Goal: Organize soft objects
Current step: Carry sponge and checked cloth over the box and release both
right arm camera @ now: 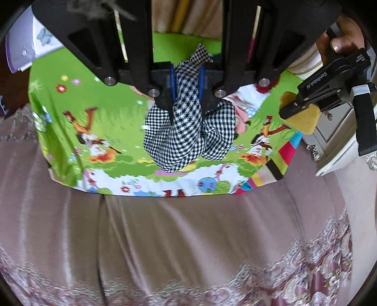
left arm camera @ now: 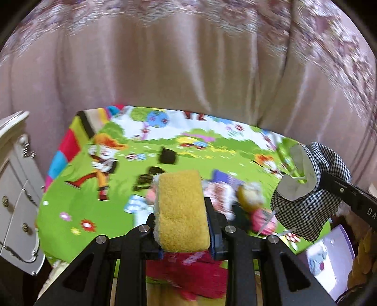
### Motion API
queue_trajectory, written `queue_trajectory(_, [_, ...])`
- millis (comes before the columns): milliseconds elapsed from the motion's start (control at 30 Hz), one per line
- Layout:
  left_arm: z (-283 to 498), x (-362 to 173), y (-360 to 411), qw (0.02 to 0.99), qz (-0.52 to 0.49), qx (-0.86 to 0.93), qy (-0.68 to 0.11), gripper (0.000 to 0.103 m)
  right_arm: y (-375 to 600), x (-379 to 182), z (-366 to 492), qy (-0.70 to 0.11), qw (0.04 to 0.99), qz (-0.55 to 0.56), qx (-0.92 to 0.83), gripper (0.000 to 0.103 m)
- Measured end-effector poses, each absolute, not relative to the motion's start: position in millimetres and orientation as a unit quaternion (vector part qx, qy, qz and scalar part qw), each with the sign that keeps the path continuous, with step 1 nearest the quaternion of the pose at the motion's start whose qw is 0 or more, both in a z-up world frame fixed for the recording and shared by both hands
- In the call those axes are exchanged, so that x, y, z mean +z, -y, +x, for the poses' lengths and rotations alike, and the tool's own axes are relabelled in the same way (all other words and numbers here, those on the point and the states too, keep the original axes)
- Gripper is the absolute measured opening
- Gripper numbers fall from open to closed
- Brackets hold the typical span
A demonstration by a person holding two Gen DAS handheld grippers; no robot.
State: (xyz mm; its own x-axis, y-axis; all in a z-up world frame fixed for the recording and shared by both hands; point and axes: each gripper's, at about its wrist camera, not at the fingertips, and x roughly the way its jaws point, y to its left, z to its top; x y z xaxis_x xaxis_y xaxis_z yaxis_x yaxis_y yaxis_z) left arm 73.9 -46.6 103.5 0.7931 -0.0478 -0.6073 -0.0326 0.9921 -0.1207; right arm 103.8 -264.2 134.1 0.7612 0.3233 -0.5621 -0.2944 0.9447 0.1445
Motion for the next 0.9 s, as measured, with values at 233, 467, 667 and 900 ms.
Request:
queue_trajectory(233, [74.4, 99.3, 118.5, 0.934, -0.019, -0.058, -0.351, 0.027, 325.2, 124.3, 77.9, -0.314, 0.943, 0.034, 0.109, 0.017])
queue_trajectory(467, [69.1, 86.4, 177.8, 0.918, 0.009, -0.113, -0.379, 0.027, 383.0, 113.6, 52.1, -0.32, 0.946, 0.034, 0.051, 0.017])
queue_trajectory(667, [60.7, 77.8, 223.6, 0.906, 0.042, -0.144, -0.396, 0.027, 426.3, 101.4, 34.0, -0.33, 0.944, 0.028, -0.007, 0.017])
queue_trajectory(900, [48.6, 66.8, 274.3, 0.886, 0.072, -0.19, -0.417, 0.027, 468.7, 90.7, 19.6, -0.345, 0.935, 0.024, -0.075, 0.018])
